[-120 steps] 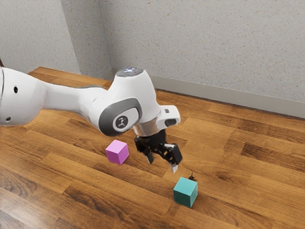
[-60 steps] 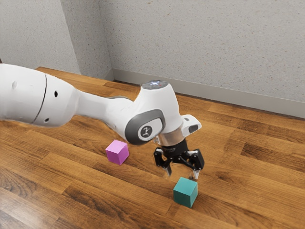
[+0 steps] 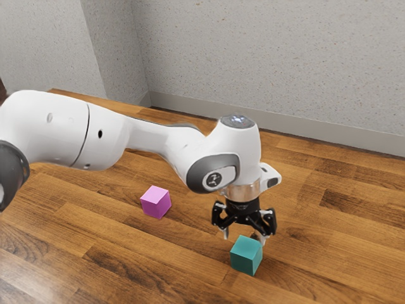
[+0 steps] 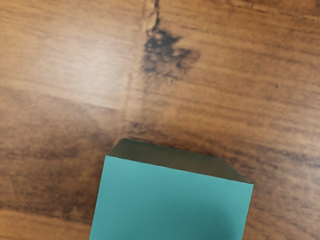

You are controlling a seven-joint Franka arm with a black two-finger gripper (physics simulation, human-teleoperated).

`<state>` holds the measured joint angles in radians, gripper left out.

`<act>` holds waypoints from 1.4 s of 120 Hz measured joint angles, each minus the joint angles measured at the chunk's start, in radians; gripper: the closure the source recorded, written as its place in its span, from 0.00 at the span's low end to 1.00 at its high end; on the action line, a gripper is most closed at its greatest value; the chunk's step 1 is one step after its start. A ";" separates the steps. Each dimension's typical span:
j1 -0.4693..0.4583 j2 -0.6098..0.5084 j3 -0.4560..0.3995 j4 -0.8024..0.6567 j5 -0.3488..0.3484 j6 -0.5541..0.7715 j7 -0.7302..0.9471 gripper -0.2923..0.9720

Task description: Pick up the blue block with one arm, and put the blue block on the pink block with one arm

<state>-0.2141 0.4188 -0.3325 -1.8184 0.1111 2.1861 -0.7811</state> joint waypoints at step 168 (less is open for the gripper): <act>-0.023 0.055 0.027 -0.030 -0.004 0.133 0.167 0.23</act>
<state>-0.2367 0.4735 -0.3052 -1.8487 0.1074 2.3192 -0.6139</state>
